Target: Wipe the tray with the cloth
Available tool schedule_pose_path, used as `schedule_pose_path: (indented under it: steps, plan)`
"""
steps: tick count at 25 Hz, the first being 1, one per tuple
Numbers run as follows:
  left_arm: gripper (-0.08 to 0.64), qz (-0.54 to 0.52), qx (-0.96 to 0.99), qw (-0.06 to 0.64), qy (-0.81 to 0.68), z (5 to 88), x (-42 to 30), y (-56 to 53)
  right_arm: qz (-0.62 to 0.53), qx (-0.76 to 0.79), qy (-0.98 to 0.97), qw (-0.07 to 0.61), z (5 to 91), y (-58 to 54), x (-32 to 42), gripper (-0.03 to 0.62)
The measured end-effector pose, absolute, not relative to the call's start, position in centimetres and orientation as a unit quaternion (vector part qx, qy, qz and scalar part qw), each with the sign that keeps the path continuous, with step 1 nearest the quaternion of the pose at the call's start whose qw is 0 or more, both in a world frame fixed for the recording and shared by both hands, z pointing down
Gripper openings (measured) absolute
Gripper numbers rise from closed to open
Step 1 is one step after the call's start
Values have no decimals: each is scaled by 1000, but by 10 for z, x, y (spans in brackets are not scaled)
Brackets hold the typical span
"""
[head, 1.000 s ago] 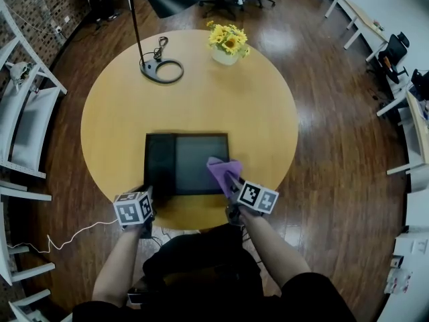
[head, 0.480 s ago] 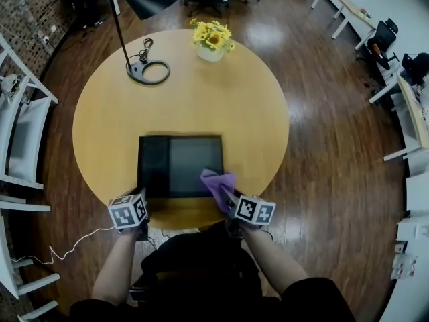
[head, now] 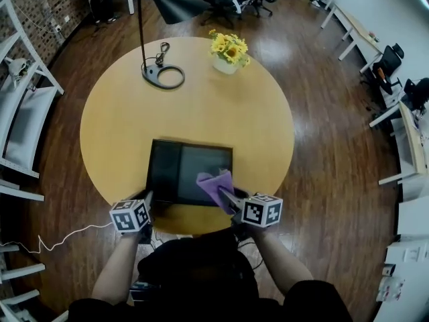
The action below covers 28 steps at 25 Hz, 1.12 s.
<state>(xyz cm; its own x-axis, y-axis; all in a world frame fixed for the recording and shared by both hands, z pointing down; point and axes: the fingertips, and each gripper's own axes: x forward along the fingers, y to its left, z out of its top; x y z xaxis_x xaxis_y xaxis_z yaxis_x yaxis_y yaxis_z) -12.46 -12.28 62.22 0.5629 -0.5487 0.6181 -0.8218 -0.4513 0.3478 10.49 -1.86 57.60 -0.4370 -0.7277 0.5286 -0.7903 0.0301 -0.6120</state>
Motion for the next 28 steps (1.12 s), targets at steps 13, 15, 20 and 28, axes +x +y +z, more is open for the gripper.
schedule_pose_path:
  steps: [13, 15, 20, 28]
  plan:
    - [98, 166, 838, 348, -386, 614, -135, -73, 233, 394, -841, 289, 585, -209, -19, 100]
    - [98, 176, 835, 351, -386, 618, -130, -73, 181, 387, -838, 341, 598, -225, -23, 101]
    - [98, 175, 825, 357, -402, 625, -131, -79, 101, 371, -825, 414, 633, -233, -27, 100]
    - [98, 180, 825, 360, -396, 635, -118, -81, 183, 289, -854, 391, 642, -186, -46, 97]
